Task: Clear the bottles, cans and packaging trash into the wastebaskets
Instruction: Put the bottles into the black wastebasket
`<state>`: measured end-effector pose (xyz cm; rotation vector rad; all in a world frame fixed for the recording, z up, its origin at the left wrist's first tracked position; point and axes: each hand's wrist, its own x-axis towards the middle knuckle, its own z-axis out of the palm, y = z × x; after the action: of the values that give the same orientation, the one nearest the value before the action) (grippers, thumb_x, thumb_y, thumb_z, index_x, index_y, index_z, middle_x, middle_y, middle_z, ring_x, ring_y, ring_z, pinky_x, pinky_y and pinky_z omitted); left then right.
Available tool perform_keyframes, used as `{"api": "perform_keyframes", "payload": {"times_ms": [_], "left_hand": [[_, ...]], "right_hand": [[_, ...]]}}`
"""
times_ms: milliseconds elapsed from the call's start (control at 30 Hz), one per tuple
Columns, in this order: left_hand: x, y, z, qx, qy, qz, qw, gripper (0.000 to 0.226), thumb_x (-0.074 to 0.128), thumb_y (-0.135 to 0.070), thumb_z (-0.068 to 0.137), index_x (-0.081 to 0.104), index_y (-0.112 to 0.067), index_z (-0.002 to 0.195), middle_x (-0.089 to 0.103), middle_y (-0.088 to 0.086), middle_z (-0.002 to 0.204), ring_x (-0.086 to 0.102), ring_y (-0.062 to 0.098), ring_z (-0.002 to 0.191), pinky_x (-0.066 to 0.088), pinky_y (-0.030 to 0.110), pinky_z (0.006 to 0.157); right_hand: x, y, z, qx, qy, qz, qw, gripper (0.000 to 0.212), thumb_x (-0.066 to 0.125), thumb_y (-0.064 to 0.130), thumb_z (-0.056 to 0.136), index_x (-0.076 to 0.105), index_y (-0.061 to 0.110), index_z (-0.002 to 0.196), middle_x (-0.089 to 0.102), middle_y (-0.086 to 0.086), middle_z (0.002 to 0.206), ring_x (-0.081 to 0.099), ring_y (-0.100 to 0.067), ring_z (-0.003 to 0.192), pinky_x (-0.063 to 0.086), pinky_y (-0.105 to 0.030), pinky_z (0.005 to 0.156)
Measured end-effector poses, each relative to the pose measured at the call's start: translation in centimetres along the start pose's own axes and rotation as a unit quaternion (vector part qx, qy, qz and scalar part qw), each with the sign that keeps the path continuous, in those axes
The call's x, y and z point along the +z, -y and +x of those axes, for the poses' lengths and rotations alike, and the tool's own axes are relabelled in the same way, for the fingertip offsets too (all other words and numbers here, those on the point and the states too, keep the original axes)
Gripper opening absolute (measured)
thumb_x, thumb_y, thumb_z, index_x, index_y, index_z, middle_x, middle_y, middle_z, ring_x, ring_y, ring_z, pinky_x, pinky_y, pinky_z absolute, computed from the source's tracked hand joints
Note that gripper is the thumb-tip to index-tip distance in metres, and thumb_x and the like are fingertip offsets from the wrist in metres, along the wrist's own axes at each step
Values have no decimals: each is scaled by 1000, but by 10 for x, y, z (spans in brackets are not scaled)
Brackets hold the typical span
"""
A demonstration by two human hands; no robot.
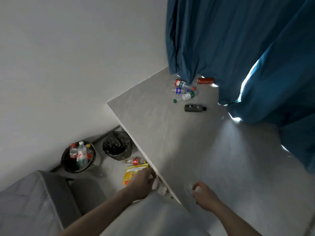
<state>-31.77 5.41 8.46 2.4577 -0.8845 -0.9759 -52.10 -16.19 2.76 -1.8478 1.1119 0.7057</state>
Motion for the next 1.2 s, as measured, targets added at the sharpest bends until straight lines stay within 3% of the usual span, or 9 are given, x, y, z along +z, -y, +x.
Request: {"api": "perform_keyframes", "payload": {"times_ms": [133, 233, 300, 433, 633, 867, 1000, 1200], "left_hand": [[-12, 12, -23, -7, -71, -35, 997, 20, 58, -29, 83, 61, -31, 102, 62, -17, 96, 60, 13, 91, 43, 27, 77], [-21, 31, -34, -11, -102, -59, 993, 20, 55, -34, 80, 56, -35, 99, 60, -20, 95, 61, 13, 91, 49, 30, 81], [-28, 47, -41, -11, -115, -84, 990, 19, 58, -29, 80, 57, -34, 98, 63, -18, 96, 61, 13, 91, 49, 31, 82], [-54, 80, -57, 1, -147, -99, 984, 17, 62, -20, 87, 62, -27, 102, 66, -10, 106, 55, 7, 88, 37, 18, 76], [-103, 158, -82, 13, -129, -99, 987, 21, 57, -19, 93, 62, -24, 112, 64, -8, 123, 61, 15, 108, 34, 16, 81], [-142, 253, -121, -8, -96, -103, 990, 28, 51, -17, 91, 57, -31, 115, 63, -5, 123, 65, 15, 91, 49, 31, 85], [-155, 281, -139, -31, -116, -136, 983, 26, 53, -19, 93, 55, -37, 112, 68, -5, 107, 68, 10, 79, 54, 35, 80], [-168, 298, -159, -26, -167, -167, 971, 23, 61, -18, 93, 57, -34, 110, 70, -7, 76, 67, 5, 64, 57, 35, 71]], "right_hand": [[2, 46, -5, -60, 9, -31, 998, 8, 61, 36, 83, 56, 40, 88, 68, 1, 101, 70, -24, 88, 51, -26, 73], [11, 78, -6, -97, 4, -40, 994, 8, 61, 42, 81, 60, 40, 88, 71, 4, 97, 71, -23, 84, 55, -28, 75], [21, 100, -9, -115, -1, -43, 992, 14, 60, 43, 78, 61, 38, 91, 72, 3, 93, 70, -23, 80, 57, -29, 74], [47, 147, -22, -143, -10, -48, 989, 10, 60, 38, 83, 62, 33, 92, 71, 4, 88, 69, -22, 80, 53, -27, 70], [109, 205, -41, -136, -50, -45, 988, 3, 61, 36, 91, 60, 34, 92, 71, 3, 81, 69, -22, 78, 51, -27, 68], [177, 257, -71, -137, -99, -14, 985, 6, 62, 35, 90, 60, 40, 86, 72, 3, 81, 71, -18, 67, 58, -33, 68], [197, 276, -91, -153, -119, 7, 981, 10, 62, 35, 89, 59, 44, 87, 72, 4, 74, 70, -18, 55, 59, -36, 63], [197, 288, -100, -186, -114, -18, 976, 5, 60, 43, 89, 57, 42, 92, 71, 7, 79, 70, -15, 70, 58, -35, 73]]}}
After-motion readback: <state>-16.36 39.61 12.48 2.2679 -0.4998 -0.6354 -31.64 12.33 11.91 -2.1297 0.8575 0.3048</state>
